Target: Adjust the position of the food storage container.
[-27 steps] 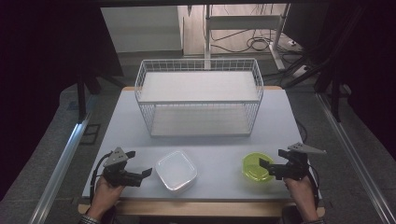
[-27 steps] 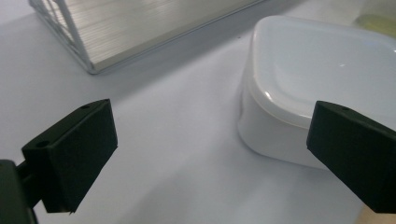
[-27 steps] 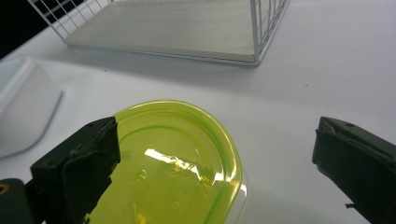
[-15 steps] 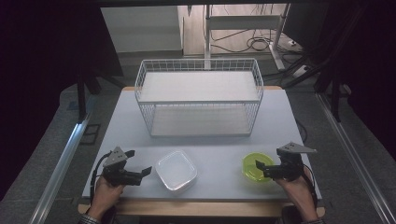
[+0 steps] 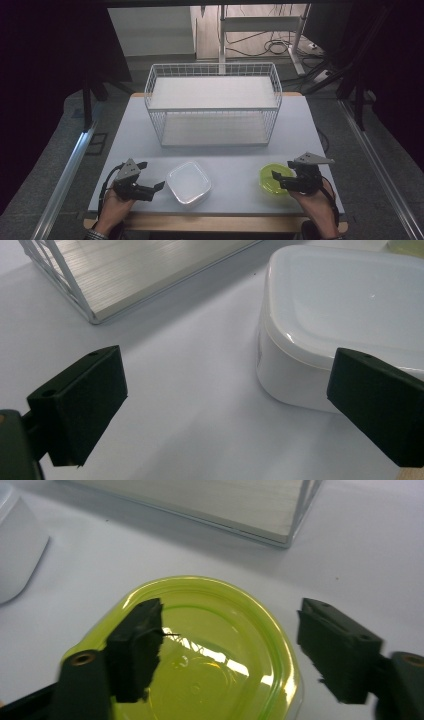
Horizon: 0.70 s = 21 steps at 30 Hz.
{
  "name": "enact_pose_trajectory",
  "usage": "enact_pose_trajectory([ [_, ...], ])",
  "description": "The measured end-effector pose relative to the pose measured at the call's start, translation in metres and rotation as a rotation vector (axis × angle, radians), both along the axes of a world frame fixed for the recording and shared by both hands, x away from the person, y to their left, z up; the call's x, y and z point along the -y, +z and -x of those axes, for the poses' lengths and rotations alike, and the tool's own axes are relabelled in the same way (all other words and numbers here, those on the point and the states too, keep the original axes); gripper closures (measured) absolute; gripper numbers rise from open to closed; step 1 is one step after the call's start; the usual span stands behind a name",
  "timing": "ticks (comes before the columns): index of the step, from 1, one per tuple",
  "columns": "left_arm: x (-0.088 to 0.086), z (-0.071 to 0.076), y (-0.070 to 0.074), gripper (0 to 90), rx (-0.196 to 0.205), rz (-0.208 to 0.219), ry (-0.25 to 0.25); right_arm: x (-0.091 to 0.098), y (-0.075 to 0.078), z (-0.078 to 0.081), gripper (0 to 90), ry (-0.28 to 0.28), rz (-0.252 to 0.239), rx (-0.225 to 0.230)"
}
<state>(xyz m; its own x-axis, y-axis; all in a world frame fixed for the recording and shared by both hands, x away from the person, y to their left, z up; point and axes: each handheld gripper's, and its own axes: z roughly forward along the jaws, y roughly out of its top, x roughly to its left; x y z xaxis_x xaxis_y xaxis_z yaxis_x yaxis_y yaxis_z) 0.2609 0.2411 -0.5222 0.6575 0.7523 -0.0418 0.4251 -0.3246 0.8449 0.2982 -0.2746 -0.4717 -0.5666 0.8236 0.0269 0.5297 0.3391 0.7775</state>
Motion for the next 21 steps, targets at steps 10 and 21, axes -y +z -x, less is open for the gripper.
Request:
enact_pose_trajectory([
  [10, 0.001, -0.001, -0.001, 2.6, -0.007, -0.004, -0.005, -0.016, 0.011, 0.014, 64.5, 0.139, 0.05, 0.002],
  [21, -0.001, -0.001, -0.001, 2.6, 0.002, 0.001, 0.008, -0.033, 0.013, 0.024, 89.5, 0.28, 0.075, -0.036],
])
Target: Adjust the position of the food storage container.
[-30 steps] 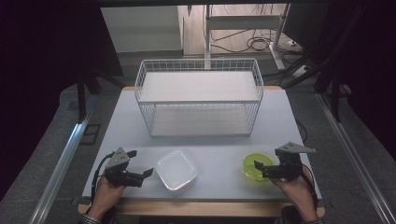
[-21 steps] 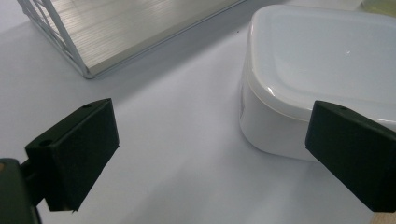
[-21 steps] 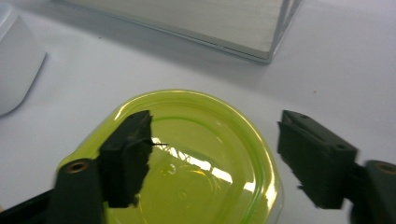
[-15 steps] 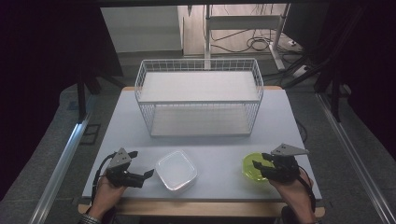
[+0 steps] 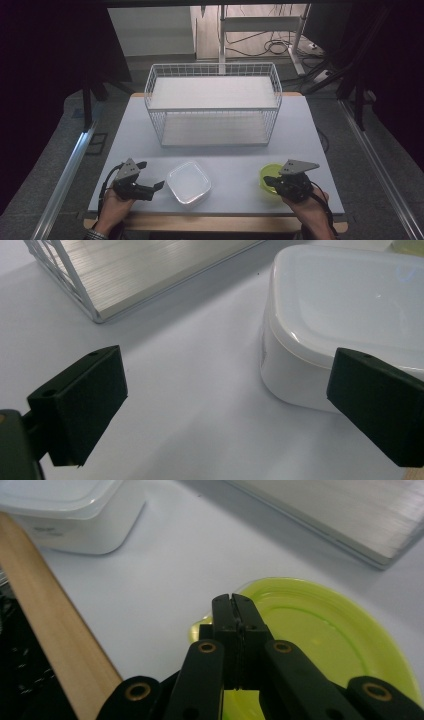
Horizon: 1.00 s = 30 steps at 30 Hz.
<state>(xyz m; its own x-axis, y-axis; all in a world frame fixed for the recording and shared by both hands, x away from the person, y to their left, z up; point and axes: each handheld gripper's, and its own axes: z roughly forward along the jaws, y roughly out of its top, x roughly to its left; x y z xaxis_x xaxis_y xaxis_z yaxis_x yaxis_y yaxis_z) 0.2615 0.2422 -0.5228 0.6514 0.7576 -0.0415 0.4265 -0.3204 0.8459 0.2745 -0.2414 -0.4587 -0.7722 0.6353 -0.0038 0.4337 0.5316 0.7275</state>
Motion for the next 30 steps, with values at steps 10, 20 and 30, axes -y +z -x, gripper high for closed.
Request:
enact_pose_trajectory([
  [10, 0.001, 0.0, -0.001, 2.6, -0.003, -0.003, -0.001, -0.007, -0.003, 0.002, 89.4, 0.051, 0.008, -0.03],
  [20, 0.001, -0.001, -0.002, 2.6, -0.005, -0.01, -0.003, -0.014, -0.008, 0.005, 89.4, 0.097, 0.048, -0.076],
  [30, 0.002, -0.001, -0.002, 2.7, -0.01, -0.019, -0.002, 0.002, -0.009, -0.005, 89.4, 0.041, 0.049, -0.072],
])
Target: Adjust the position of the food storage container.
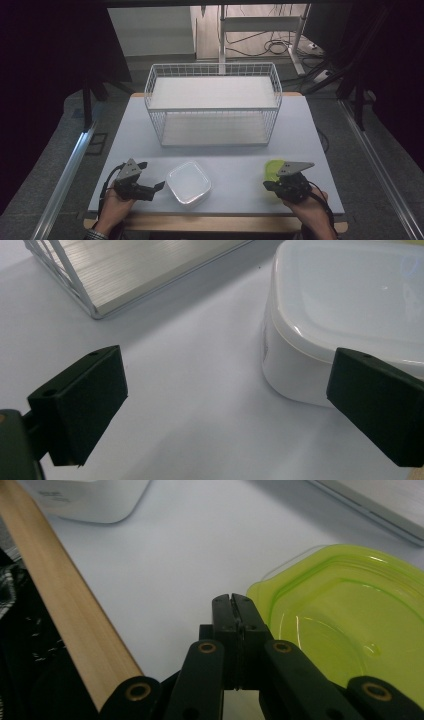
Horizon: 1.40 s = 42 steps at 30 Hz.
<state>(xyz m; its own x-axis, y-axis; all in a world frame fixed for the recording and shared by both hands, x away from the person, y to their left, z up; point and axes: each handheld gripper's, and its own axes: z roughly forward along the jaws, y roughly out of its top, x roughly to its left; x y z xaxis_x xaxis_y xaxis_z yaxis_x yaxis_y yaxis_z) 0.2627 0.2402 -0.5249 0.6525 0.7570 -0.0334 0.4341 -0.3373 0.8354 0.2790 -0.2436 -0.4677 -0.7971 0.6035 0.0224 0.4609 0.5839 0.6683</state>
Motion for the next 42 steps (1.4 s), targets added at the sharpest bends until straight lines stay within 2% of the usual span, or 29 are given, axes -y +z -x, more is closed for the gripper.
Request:
enact_pose_trajectory([
  [16, 0.003, 0.0, -0.001, 3.6, -0.022, -0.026, -0.001, 0.032, -0.003, -0.019, 89.3, -0.118, 0.008, 0.036],
  [29, 0.005, -0.001, -0.001, 4.7, -0.053, -0.037, 0.006, 0.053, -0.004, -0.032, 89.3, -0.205, -0.026, 0.042],
  [31, 0.006, -0.002, -0.001, 5.0, -0.064, -0.045, 0.011, 0.053, -0.003, -0.031, 89.1, -0.211, -0.026, 0.049],
  [33, 0.005, -0.002, 0.0, 5.2, -0.076, -0.032, 0.005, 0.05, -0.002, -0.028, 89.0, -0.205, -0.032, 0.058],
  [35, 0.005, -0.003, 0.001, 5.8, -0.083, -0.035, 0.007, 0.045, 0.0, -0.025, 88.9, -0.189, -0.039, 0.071],
  [38, 0.005, -0.002, 0.003, 15.3, -0.078, -0.037, -0.002, 0.034, 0.0, -0.022, 88.9, -0.161, -0.049, 0.068],
  [40, 0.006, -0.003, 0.004, 30.4, -0.071, -0.046, -0.003, 0.027, -0.002, -0.02, 88.9, -0.138, -0.049, 0.061],
  [42, 0.007, -0.005, 0.004, 41.6, -0.074, -0.05, 0.007, 0.018, -0.004, -0.019, 88.9, -0.114, -0.054, 0.05],
])
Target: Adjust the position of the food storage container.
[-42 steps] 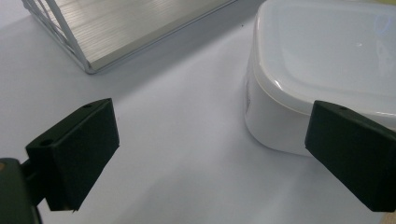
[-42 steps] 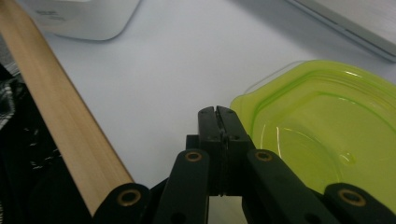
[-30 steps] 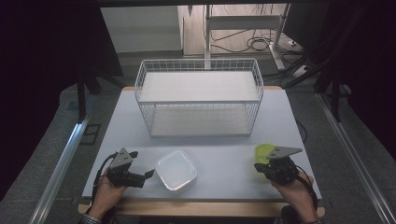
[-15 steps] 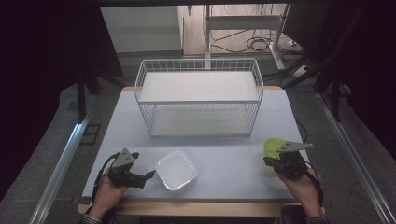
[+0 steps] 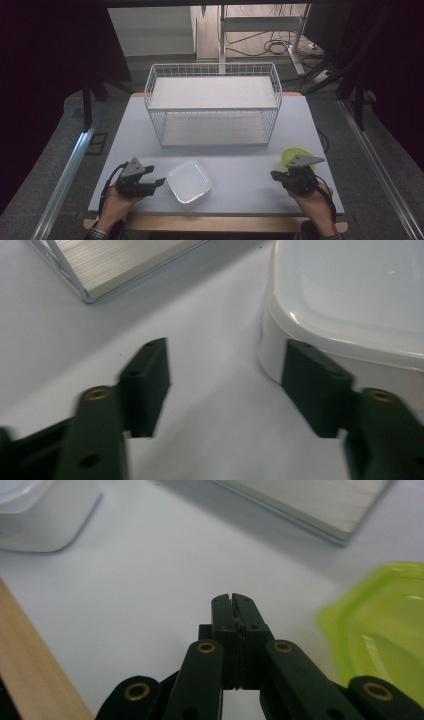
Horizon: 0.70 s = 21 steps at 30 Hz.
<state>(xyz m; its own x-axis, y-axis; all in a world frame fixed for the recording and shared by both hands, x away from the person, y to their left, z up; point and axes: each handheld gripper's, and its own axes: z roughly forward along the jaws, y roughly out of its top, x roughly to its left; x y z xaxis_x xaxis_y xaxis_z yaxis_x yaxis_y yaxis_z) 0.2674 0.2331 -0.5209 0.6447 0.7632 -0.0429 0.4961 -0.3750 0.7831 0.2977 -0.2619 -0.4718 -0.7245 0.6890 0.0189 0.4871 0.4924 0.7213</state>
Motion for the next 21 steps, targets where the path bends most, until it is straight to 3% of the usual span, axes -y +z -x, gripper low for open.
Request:
enact_pose_trajectory([
  [4, 0.003, -0.005, -0.001, 60.4, -0.025, -0.001, -0.021, -0.018, -0.002, 0.004, 89.0, 0.047, -0.008, -0.008],
  [10, 0.012, -0.009, -0.001, 76.0, -0.052, -0.009, -0.045, -0.044, -0.009, 0.008, 89.1, 0.114, -0.037, -0.046],
  [21, 0.018, -0.006, -0.002, 79.5, -0.087, -0.042, -0.037, -0.1, -0.019, 0.023, 87.9, 0.259, -0.074, -0.136],
])
